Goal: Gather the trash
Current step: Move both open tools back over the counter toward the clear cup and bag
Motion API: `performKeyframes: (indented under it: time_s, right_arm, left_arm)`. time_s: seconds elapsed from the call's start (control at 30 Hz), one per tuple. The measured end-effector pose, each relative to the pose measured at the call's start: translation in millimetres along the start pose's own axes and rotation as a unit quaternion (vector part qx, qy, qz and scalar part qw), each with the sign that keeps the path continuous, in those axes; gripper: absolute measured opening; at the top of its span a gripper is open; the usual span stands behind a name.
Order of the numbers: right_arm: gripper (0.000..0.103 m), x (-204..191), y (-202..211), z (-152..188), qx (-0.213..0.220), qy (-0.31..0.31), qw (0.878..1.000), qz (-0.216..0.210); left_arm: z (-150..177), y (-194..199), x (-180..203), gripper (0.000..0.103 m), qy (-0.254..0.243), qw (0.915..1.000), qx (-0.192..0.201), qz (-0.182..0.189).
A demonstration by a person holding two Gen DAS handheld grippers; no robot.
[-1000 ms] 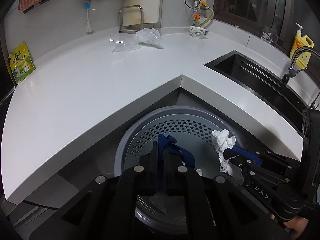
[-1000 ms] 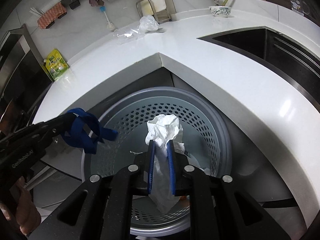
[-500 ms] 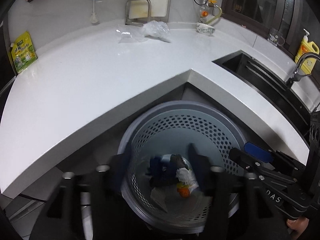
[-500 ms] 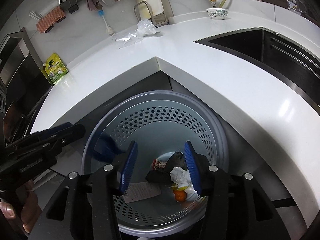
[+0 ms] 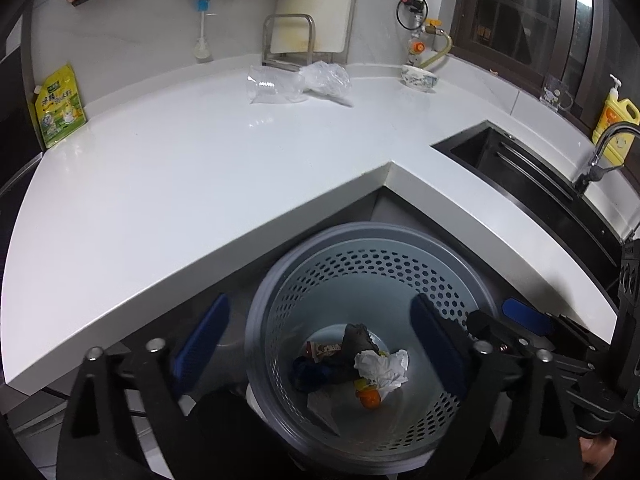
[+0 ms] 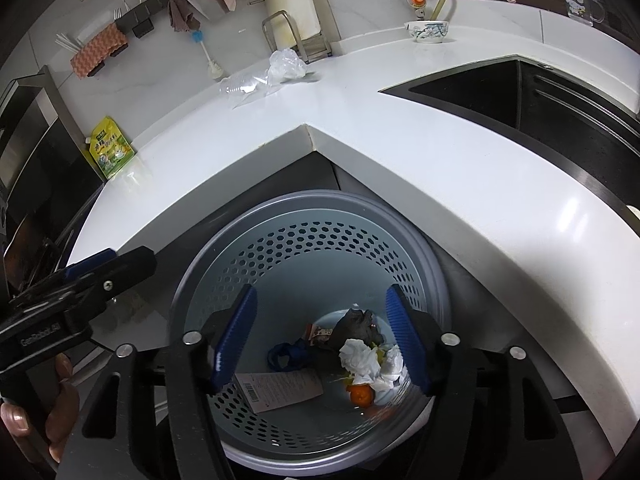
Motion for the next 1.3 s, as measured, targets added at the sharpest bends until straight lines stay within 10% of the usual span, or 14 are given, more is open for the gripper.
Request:
performKeyframes:
  time_s: [0.53,1.3]
  right_arm:
    - [0.075,7,22,-24,0.068,0.031,0.997,0.026]
    - [0.080,15,-39,-188,0.059,0.116,0.991,0.016]
  left_arm:
    - [-39,13,-25,0.097,0.023,0.9974,0.061,-0.033]
    - [-181,-38,-58,0.097,0.060,0.9936,0.086,-0.044]
Point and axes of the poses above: each gripper's, at about its wrist camera, not at the fingertips, and y roughly against the way its jaws point, x to its right, z to its underside, the point moved 5 cm from there along -y, roughly the way its jaws point, and after that the axes turned 9 degrees about y, right-handed, at the moved point
